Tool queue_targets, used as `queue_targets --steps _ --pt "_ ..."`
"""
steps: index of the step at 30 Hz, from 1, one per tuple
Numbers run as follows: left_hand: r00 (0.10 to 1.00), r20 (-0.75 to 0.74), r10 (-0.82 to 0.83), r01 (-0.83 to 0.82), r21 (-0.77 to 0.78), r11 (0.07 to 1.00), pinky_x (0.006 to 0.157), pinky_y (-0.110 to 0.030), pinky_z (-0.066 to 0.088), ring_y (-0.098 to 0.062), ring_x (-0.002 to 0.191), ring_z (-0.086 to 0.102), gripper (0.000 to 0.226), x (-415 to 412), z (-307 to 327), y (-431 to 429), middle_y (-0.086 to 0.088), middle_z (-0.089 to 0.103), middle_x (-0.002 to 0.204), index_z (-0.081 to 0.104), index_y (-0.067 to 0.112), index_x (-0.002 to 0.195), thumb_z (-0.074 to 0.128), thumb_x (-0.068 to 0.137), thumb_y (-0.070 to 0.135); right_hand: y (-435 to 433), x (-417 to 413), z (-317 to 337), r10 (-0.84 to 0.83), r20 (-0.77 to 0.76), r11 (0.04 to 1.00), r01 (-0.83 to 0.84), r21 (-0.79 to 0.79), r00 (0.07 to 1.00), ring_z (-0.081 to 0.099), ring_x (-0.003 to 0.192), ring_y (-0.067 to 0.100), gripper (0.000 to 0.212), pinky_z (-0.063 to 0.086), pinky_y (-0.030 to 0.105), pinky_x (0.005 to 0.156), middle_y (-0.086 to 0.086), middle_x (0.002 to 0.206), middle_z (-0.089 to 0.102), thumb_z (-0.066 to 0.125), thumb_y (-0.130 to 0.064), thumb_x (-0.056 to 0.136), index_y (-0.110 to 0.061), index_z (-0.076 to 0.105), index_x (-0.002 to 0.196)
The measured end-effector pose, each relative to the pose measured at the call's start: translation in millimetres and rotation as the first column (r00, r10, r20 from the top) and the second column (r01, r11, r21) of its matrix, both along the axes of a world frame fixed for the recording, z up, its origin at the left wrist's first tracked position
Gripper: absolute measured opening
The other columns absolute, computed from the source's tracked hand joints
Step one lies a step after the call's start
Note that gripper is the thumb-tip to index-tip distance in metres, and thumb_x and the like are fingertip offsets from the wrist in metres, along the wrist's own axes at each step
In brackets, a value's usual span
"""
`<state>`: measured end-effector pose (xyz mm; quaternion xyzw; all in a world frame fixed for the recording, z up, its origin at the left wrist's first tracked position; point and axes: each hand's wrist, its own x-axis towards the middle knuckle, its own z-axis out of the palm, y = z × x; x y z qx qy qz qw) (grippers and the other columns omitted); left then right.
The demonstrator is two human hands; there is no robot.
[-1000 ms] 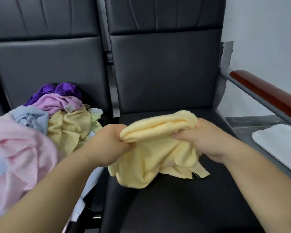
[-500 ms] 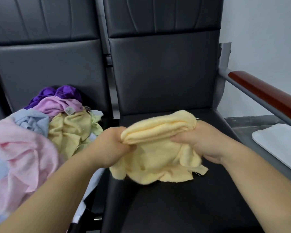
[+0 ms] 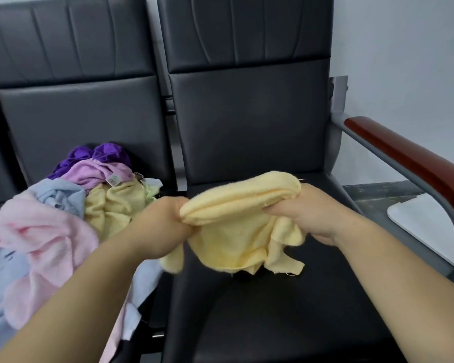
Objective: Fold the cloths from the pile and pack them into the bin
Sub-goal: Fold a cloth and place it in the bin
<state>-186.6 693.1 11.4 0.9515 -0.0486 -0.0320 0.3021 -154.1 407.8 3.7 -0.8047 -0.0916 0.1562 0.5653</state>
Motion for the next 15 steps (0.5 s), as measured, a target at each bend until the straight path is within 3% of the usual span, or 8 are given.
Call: queue_targets --steps 2,4,6,7,10,12,14,15 --pt "0.998 0.045 0.032 -0.018 -0.283 0.959 0.066 -0.041 0.056 -0.023 0.075 0.074 0.015 -3.9 10.9 2.5 0.0 0.076 0.078 0.067 0.021 0.093 0.071 0.081 0.028 -0.6 -5.5 11.6 0.052 0.047 0.998 -0.053 0.023 0.998 0.071 0.112 0.017 0.033 0.053 0.049 0.105 -0.004 0.112 0.078 0.082 -0.012 0.085 -0.028 0.078 0.114" --pt "0.995 0.069 0.066 -0.025 -0.482 0.876 0.057 -0.041 0.052 -0.032 0.07 0.074 0.02 -7.4 24.5 0.5 -0.009 0.077 0.08 0.068 0.017 0.102 0.067 0.083 0.025 -4.1 -7.5 31.0 0.12 0.098 0.989 -0.111 -0.093 0.988 0.074 0.106 0.014 0.039 0.056 0.045 0.101 -0.005 0.111 0.079 0.086 -0.01 0.08 -0.025 0.077 0.115" --pt "0.99 0.087 0.112 -0.036 -0.609 0.793 0.045 -0.033 0.049 -0.024 0.057 0.07 0.02 -7.0 36.1 -4.0 -0.011 0.075 0.077 0.066 0.01 0.111 0.066 0.09 0.01 -7.1 -8.7 52.8 0.176 0.142 0.956 -0.134 -0.261 0.974 0.075 0.098 0.01 0.038 0.059 0.04 0.095 -0.008 0.105 0.079 0.09 -0.015 0.075 -0.027 0.077 0.109" --pt "0.992 0.074 0.098 -0.022 -0.675 0.738 0.047 -0.03 0.05 -0.022 0.059 0.07 0.024 -7.9 41.7 -7.4 -0.015 0.074 0.082 0.066 0.006 0.114 0.066 0.09 0.004 -8.3 -8.6 61.8 0.191 0.157 0.937 -0.133 -0.323 0.969 0.075 0.095 0.009 0.037 0.06 0.038 0.092 -0.009 0.103 0.079 0.091 -0.018 0.073 -0.028 0.077 0.106" --pt "0.995 0.029 -0.094 0.08 -0.797 0.598 0.08 -0.044 0.059 -0.033 0.099 0.073 0.05 -9.7 57.7 -7.0 -0.023 0.072 0.114 0.067 0.002 0.12 0.081 0.072 0.004 -12.1 -6.3 80.4 0.213 0.195 0.854 -0.086 -0.513 0.957 0.074 0.088 0.01 0.033 0.062 0.038 0.085 -0.008 0.096 0.078 0.091 -0.027 0.07 -0.029 0.075 0.098" --pt "0.979 0.02 -0.203 0.16 -0.694 0.702 0.078 -0.035 0.06 -0.025 0.097 0.075 0.05 -13.4 67.6 -5.8 -0.016 0.075 0.108 0.069 0.002 0.114 0.088 0.067 -0.001 -15.9 -3.7 86.8 0.25 0.192 0.764 -0.071 -0.641 0.949 0.074 0.086 0.016 0.031 0.062 0.043 0.086 -0.002 0.093 0.076 0.089 -0.03 0.07 -0.025 0.073 0.095" --pt "0.987 0.058 -0.151 0.161 -0.353 0.922 0.065 -0.019 0.054 -0.006 0.076 0.071 0.036 -14.2 73.5 -8.9 -0.001 0.077 0.087 0.072 0.011 0.099 0.089 0.068 0.0 -18.7 -2.2 88.8 0.283 0.186 0.688 -0.064 -0.722 0.941 0.072 0.084 0.017 0.028 0.062 0.043 0.085 -0.002 0.091 0.074 0.088 -0.03 0.071 -0.024 0.071 0.093" --pt "0.991 0.092 -0.102 0.116 -0.163 0.98 0.059 -0.017 0.049 0.0 0.066 0.066 0.031 -11.9 74.2 -10.8 0.003 0.074 0.078 0.071 0.015 0.091 0.09 0.069 0.005 -18.6 -1.0 87.8 0.296 0.186 0.66 -0.06 -0.749 0.937 0.072 0.082 0.017 0.025 0.061 0.041 0.082 -0.002 0.089 0.074 0.087 -0.029 0.073 -0.024 0.07 0.091"
